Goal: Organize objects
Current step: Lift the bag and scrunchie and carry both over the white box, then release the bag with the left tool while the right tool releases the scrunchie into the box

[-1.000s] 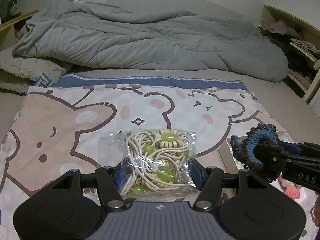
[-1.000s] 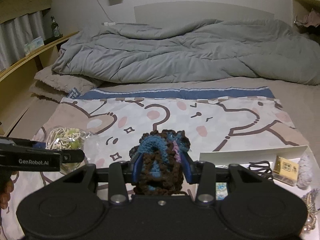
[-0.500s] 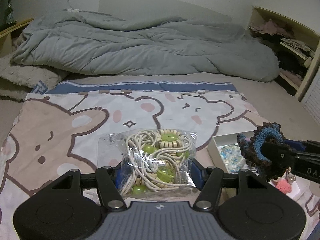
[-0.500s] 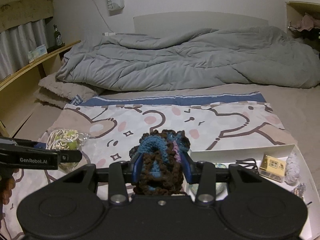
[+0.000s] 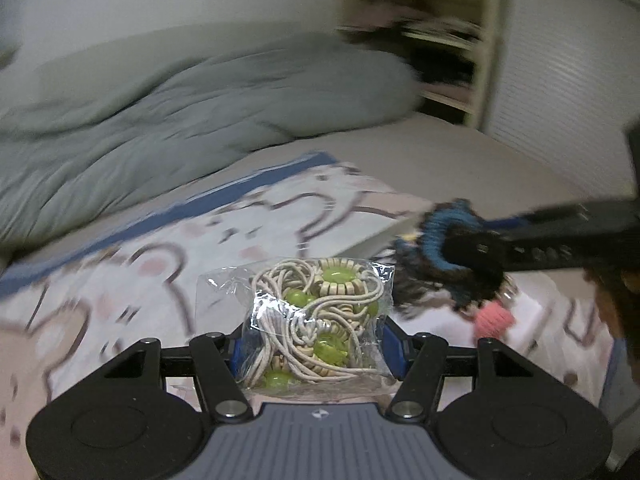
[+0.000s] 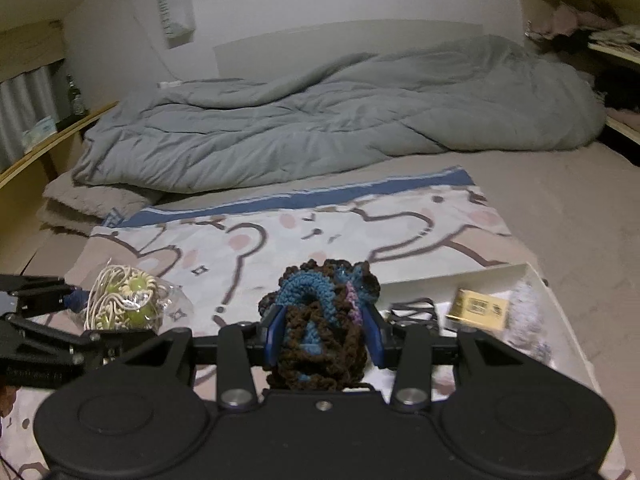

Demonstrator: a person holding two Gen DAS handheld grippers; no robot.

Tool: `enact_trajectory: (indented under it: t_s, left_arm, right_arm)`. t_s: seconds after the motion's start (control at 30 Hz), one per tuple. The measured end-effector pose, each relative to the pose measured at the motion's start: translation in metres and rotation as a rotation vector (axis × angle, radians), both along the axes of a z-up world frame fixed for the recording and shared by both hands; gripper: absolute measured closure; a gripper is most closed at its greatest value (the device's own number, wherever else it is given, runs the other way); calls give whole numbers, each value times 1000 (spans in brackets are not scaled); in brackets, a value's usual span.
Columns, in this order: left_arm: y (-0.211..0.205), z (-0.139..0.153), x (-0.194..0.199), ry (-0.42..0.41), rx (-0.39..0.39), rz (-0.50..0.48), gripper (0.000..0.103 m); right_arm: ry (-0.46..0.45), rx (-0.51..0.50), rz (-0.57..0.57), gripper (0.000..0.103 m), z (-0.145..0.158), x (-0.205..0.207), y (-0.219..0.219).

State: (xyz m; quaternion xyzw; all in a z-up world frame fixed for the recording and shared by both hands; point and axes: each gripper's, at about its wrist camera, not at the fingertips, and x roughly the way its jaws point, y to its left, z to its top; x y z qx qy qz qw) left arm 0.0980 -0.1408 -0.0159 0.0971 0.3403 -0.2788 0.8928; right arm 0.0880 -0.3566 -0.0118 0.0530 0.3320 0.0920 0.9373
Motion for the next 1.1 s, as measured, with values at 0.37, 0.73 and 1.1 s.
enact_trajectory:
  t_s: [0.37, 0.73, 1.1]
  left_arm:
    - [-66, -34, 9, 1, 118, -373, 40]
    - [-102, -77, 15, 128, 189, -688, 39]
    - [-113, -105, 42, 197, 206, -713, 16]
  right_arm:
    - [69, 0, -52, 61, -25, -2, -44]
    - [186, 50, -67, 61, -58, 4, -59]
    - [227, 9, -78, 60, -74, 15, -57]
